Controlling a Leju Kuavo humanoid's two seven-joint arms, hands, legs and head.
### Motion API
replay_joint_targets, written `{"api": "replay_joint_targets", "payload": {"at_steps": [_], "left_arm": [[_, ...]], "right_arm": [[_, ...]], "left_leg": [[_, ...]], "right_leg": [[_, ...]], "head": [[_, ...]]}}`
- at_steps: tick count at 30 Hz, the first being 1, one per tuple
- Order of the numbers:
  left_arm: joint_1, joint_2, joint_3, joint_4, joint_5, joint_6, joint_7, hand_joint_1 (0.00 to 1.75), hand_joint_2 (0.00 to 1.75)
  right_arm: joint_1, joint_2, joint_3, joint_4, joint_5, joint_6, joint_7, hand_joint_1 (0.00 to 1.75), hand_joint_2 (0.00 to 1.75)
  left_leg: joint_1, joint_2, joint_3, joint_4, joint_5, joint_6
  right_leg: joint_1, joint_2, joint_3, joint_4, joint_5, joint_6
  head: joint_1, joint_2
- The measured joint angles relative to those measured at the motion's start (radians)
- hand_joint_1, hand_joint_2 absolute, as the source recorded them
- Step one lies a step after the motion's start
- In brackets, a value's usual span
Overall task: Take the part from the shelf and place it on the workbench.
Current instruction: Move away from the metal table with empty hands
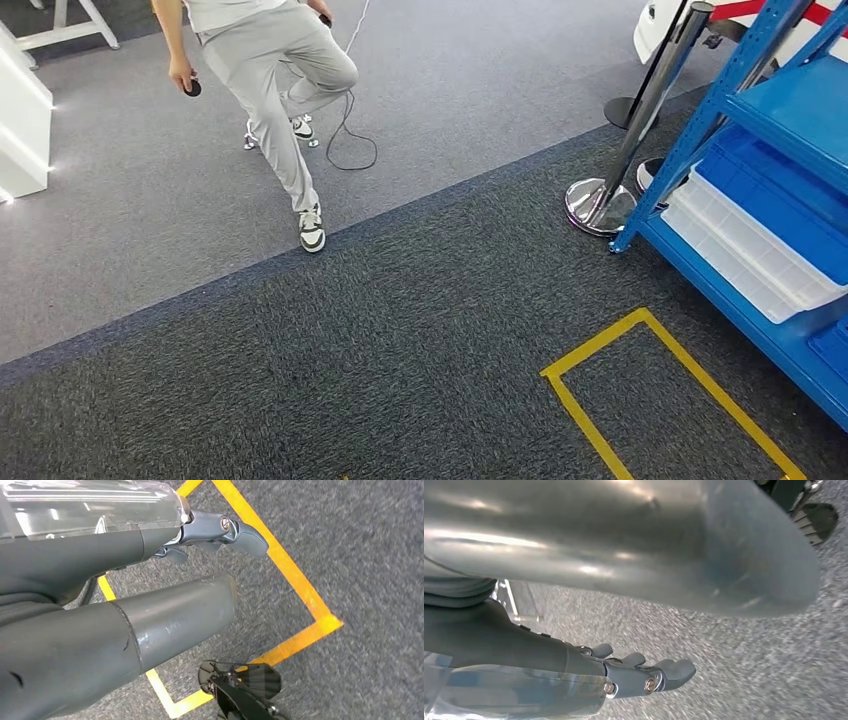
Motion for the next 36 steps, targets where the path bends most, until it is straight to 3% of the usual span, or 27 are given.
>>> {"api": "replay_joint_targets", "payload": {"at_steps": [1, 2, 4, 6, 8, 10, 11, 13, 14, 15, 16, 17, 19, 20, 21, 23, 25, 27, 29, 30, 31, 32, 34, 36], "left_arm": [[0.000, 0.000, 0.000, 0.000, -0.002, -0.001, 0.001, 0.00, 0.00], [0.000, 0.000, 0.000, 0.000, -0.004, -0.002, 0.002, 0.00, 0.00], [0.000, 0.000, 0.000, 0.000, -0.008, -0.007, 0.002, 0.00, 0.00], [0.000, 0.001, -0.001, 0.000, -0.011, -0.012, 0.003, 0.00, 0.00], [-0.002, 0.001, -0.001, 0.000, -0.014, -0.014, 0.007, 0.00, 0.00], [-0.004, -0.001, -0.001, 0.001, -0.017, -0.016, 0.010, 0.00, 0.00], [-0.004, -0.002, -0.001, 0.002, -0.018, -0.016, 0.010, 0.00, 0.00], [0.000, -0.002, -0.001, 0.002, -0.017, -0.014, 0.010, 0.00, 0.00], [0.002, -0.002, -0.001, 0.002, -0.017, -0.011, 0.010, 0.00, 0.00], [0.002, -0.002, -0.001, 0.002, -0.016, -0.006, 0.011, 0.00, 0.00], [0.002, -0.003, -0.001, 0.002, -0.016, -0.001, 0.014, 0.00, 0.00], [0.000, -0.004, -0.001, 0.002, -0.015, 0.004, 0.019, 0.00, 0.00], [-0.002, -0.007, -0.002, 0.003, -0.014, 0.012, 0.033, 0.00, 0.00], [-0.003, -0.008, -0.002, 0.003, -0.012, 0.015, 0.041, 0.00, 0.00], [-0.005, -0.009, -0.002, 0.003, -0.011, 0.016, 0.048, 0.00, 0.00], [-0.010, -0.011, -0.001, 0.003, -0.009, 0.018, 0.055, 0.00, 0.00], [-0.015, -0.013, -0.001, 0.004, -0.003, 0.016, 0.050, 0.00, 0.87], [-0.014, -0.015, 0.000, 0.004, 0.008, 0.013, 0.029, 0.00, 1.75], [-0.010, -0.016, 0.002, 0.004, 0.018, 0.014, 0.004, 0.00, 1.75], [-0.009, -0.016, 0.003, 0.004, 0.021, 0.018, -0.005, 0.00, 1.75], [-0.008, -0.016, 0.003, 0.004, 0.024, 0.023, -0.010, 0.00, 1.75], [-0.008, -0.017, 0.004, 0.004, 0.026, 0.027, -0.014, 0.00, 1.75], [-0.009, -0.017, 0.004, 0.004, 0.029, 0.033, -0.019, 0.00, 1.75], [-0.010, -0.017, 0.006, 0.004, 0.034, 0.036, -0.022, 0.00, 1.75]], "right_arm": [[0.000, 0.000, -0.003, 0.000, 0.002, 0.003, 0.002, 0.00, 0.00], [0.000, 0.001, -0.005, 0.000, 0.004, 0.005, 0.004, 0.00, 0.00], [-0.001, 0.003, -0.009, -0.001, 0.005, 0.008, 0.006, 0.00, 0.00], [-0.003, 0.005, -0.011, -0.002, 0.006, 0.011, 0.007, 0.00, 0.00], [-0.002, 0.005, -0.014, -0.002, 0.006, 0.015, 0.009, 0.00, 0.00], [0.000, 0.005, -0.018, -0.003, 0.006, 0.020, 0.011, 0.00, 0.00], [0.000, 0.005, -0.019, -0.003, 0.006, 0.022, 0.011, 0.00, 0.00], [-0.003, 0.005, -0.020, -0.003, 0.007, 0.025, 0.012, 0.00, 0.00], [-0.004, 0.005, -0.021, -0.004, 0.007, 0.026, 0.012, 0.00, 0.00], [-0.004, 0.005, -0.022, -0.004, 0.008, 0.026, 0.013, 0.00, 0.00], [-0.004, 0.005, -0.022, -0.005, 0.009, 0.026, 0.014, 0.00, 0.00], [-0.003, 0.004, -0.023, -0.005, 0.010, 0.027, 0.014, 0.00, 0.00], [-0.004, 0.002, -0.026, -0.007, 0.015, 0.027, 0.016, 0.00, 0.00], [-0.006, 0.001, -0.028, -0.008, 0.018, 0.027, 0.017, 0.00, 0.00], [-0.007, 0.000, -0.030, -0.008, 0.021, 0.027, 0.018, 0.00, 0.00], [-0.008, -0.001, -0.034, -0.008, 0.023, 0.027, 0.020, 0.00, 0.00], [-0.008, -0.002, -0.037, -0.008, 0.023, 0.027, 0.021, 0.00, 0.00], [-0.009, -0.003, -0.039, -0.009, 0.024, 0.027, 0.022, 0.00, 0.00], [-0.010, -0.003, -0.042, -0.009, 0.024, 0.027, 0.022, 0.00, 0.00], [-0.010, -0.003, -0.045, -0.009, 0.024, 0.027, 0.022, 0.00, 0.00], [-0.010, -0.003, -0.047, -0.009, 0.025, 0.027, 0.022, 0.00, 0.00], [-0.010, -0.003, -0.049, -0.009, 0.025, 0.027, 0.022, 0.00, 0.00], [-0.011, -0.002, -0.053, -0.009, 0.026, 0.027, 0.022, 0.00, 0.00], [-0.013, -0.002, -0.056, -0.009, 0.027, 0.027, 0.022, 0.00, 0.00]], "left_leg": [[0.000, -0.002, 0.007, -0.015, 0.021, 0.004], [-0.001, -0.008, 0.032, -0.069, 0.057, 0.010], [-0.002, -0.042, 0.095, -0.209, 0.117, 0.022], [-0.006, -0.066, 0.124, -0.276, 0.133, 0.026], [-0.008, -0.054, 0.126, -0.286, 0.137, 0.031], [-0.004, -0.034, 0.130, -0.300, 0.149, 0.043], [-0.002, -0.022, 0.131, -0.306, 0.154, 0.049], [-0.003, 0.003, 0.129, -0.308, 0.157, 0.054], [-0.004, 0.017, 0.127, -0.308, 0.157, 0.053], [-0.004, 0.029, 0.126, -0.308, 0.156, 0.053], [-0.004, 0.040, 0.126, -0.308, 0.156, 0.052], [-0.004, 0.050, 0.127, -0.307, 0.154, 0.050], [-0.006, 0.068, 0.133, -0.306, 0.149, 0.042], [-0.007, 0.075, 0.136, -0.305, 0.147, 0.036], [-0.008, 0.082, 0.139, -0.304, 0.144, 0.030], [-0.009, 0.095, 0.144, -0.305, 0.143, 0.017], [-0.004, 0.075, 0.141, -0.289, 0.128, 0.005], [0.000, 0.027, 0.104, -0.202, 0.070, -0.002], [0.000, 0.004, 0.041, -0.064, 0.004, -0.003], [0.000, 0.001, 0.019, -0.018, -0.006, -0.003], [0.000, 0.000, 0.013, -0.009, 0.004, -0.001], [0.000, -0.003, 0.028, -0.043, 0.034, 0.001], [0.000, -0.032, 0.089, -0.182, 0.105, 0.008], [-0.001, -0.064, 0.127, -0.274, 0.133, 0.014]], "right_leg": [[0.003, 0.011, -0.001, 0.002, 0.000, -0.001], [0.005, 0.023, -0.001, 0.005, 0.001, -0.001], [0.007, 0.045, -0.003, 0.010, 0.001, 0.001], [0.007, 0.063, -0.010, 0.013, 0.003, 0.010], [0.005, 0.078, -0.015, 0.011, 0.009, 0.024], [0.005, 0.053, -0.027, 0.030, -0.006, 0.035], [0.006, 0.030, -0.043, 0.065, -0.031, 0.039], [0.003, -0.009, -0.100, 0.187, -0.099, 0.045], [-0.001, -0.015, -0.128, 0.247, -0.122, 0.049], [-0.004, -0.019, -0.144, 0.280, -0.128, 0.052], [-0.008, -0.022, -0.139, 0.275, -0.114, 0.055], [-0.011, -0.029, -0.113, 0.226, -0.084, 0.057], [-0.011, -0.063, -0.033, 0.081, -0.024, 0.055], [-0.008, -0.076, -0.005, 0.028, -0.008, 0.051], [-0.005, -0.083, 0.007, 0.002, -0.003, 0.046], [-0.001, -0.069, 0.003, -0.002, -0.002, 0.034], [-0.004, -0.053, 0.003, -0.009, 0.004, 0.020], [-0.008, -0.036, 0.003, -0.014, 0.011, 0.009], [-0.006, -0.016, -0.002, -0.013, 0.013, 0.004], [-0.004, -0.004, -0.003, -0.012, 0.014, 0.004], [-0.003, 0.008, -0.003, -0.010, 0.014, 0.003], [-0.003, 0.021, -0.003, -0.008, 0.014, 0.004], [-0.002, 0.044, -0.004, -0.001, 0.013, 0.008], [-0.001, 0.066, -0.011, 0.007, 0.012, 0.018]], "head": [[0.000, 0.000], [0.000, 0.000], [0.000, 0.000], [0.000, 0.000], [0.000, 0.000], [0.003, 0.000], [0.006, 0.000], [0.010, 0.000], [0.011, 0.000], [0.011, 0.000], [0.011, 0.000], [0.011, 0.000], [0.011, 0.000], [0.010, 0.000], [0.009, 0.000], [0.008, 0.000], [0.006, 0.000], [0.003, 0.000], [0.001, 0.000], [0.000, 0.000], [0.001, 0.000], [0.000, 0.000], [0.001, 0.000], [0.001, 0.000]]}}
